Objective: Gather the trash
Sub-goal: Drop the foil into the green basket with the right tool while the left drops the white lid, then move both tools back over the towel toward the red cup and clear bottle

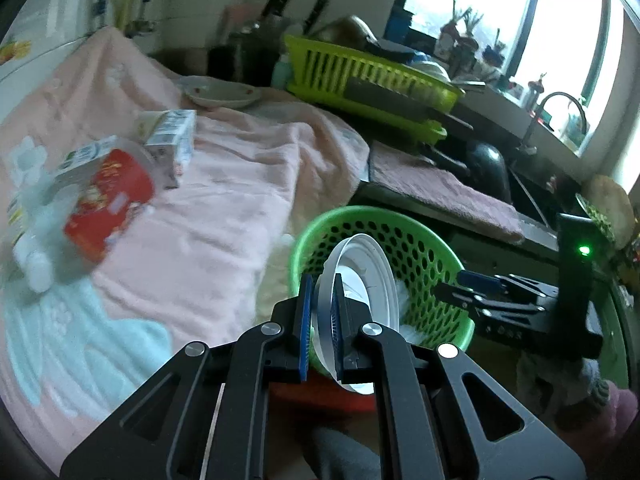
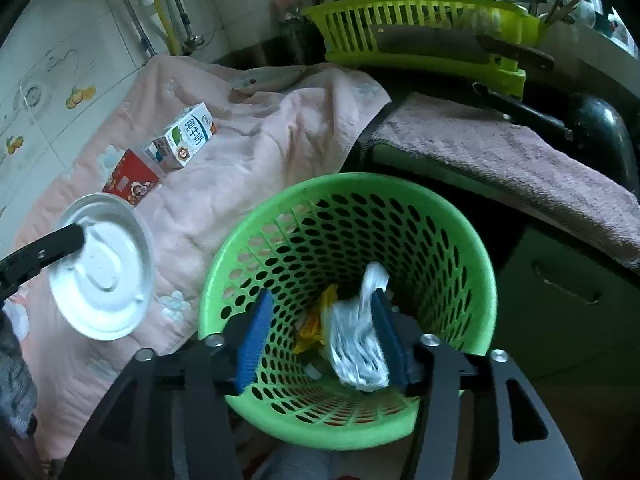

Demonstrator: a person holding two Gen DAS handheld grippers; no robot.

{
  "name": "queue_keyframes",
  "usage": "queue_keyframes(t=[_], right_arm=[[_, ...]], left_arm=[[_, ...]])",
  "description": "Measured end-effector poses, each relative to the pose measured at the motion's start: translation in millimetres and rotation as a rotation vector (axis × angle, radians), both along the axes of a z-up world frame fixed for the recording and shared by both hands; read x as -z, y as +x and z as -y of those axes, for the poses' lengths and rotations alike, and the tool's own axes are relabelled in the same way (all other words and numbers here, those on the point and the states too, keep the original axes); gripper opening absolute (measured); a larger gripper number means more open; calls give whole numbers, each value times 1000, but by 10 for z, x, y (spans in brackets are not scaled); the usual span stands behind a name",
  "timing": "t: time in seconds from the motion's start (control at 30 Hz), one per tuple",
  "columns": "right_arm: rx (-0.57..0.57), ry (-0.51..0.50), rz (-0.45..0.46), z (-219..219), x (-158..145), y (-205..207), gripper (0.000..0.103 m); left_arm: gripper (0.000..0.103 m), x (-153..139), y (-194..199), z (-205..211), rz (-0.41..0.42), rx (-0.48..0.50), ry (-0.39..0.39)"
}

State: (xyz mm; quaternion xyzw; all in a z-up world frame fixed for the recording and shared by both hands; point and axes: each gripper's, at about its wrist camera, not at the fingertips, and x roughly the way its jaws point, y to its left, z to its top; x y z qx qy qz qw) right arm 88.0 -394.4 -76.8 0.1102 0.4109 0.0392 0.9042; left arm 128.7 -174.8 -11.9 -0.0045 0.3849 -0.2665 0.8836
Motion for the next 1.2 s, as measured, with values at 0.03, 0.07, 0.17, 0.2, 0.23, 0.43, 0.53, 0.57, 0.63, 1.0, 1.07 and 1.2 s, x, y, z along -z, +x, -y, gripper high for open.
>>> queue_keyframes(t=[0.03,0.07,0.17,0.2,0.23,0.43,0.53,0.57,0.63,1.0,1.07,1.2], right_arm=[[3,0,2,17,-4,-16,55],[4,2,2,35,-9,-28,56],[3,6,3,77,-25,-79,61],[2,5,5,81,-26,-87,64],[2,1,9,88,-33,-110,65],[10,1,16,140,-30,-187,70],[14,6,13,179,-12,-204,70],[17,8,13,193,-8,-210,70],[21,11,11,211,2,-214,70],[10,14,8,136,2,-211,71],[6,12,11,112,-17,-202,71],[-11,9,21,28,-66,-170,74]], left_arm=[[8,22,28,49,-4,5,3],[8,59,69,113,-13,10,6],[8,131,138,248,-25,25,12],[8,162,164,304,-29,30,17],[8,184,184,340,-33,36,19],[9,369,321,572,-74,61,25],[9,458,358,634,-99,66,13],[10,480,363,645,-101,66,10],[11,522,363,669,-107,75,6],[38,465,263,561,-84,81,-19],[38,427,245,494,-77,73,-12],[38,331,205,283,-55,33,3]])
